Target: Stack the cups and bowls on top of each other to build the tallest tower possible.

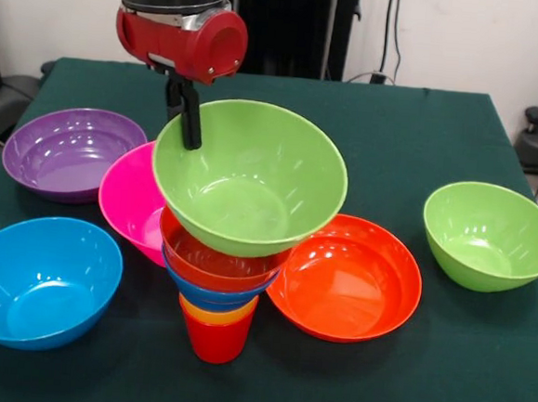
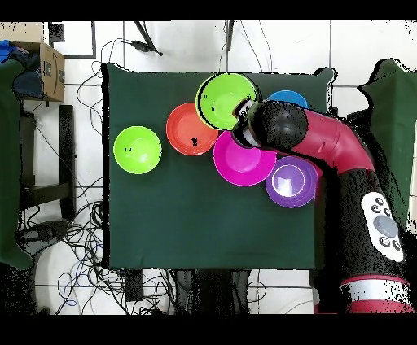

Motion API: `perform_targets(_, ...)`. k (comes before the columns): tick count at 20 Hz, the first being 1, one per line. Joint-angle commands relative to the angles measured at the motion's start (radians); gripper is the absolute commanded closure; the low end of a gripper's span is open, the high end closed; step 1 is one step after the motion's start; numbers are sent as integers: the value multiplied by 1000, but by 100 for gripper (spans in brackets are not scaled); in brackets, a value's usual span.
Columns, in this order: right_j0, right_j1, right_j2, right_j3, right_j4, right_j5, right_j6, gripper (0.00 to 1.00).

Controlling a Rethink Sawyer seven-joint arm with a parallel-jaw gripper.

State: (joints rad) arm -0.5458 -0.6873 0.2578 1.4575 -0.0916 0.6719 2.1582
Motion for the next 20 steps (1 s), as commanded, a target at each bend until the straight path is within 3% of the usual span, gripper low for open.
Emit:
perform_targets(1,23,26,-8,-3,-50,12,1,100)
perform_targets(20,29,45,-13,16,-54,-47,16,100)
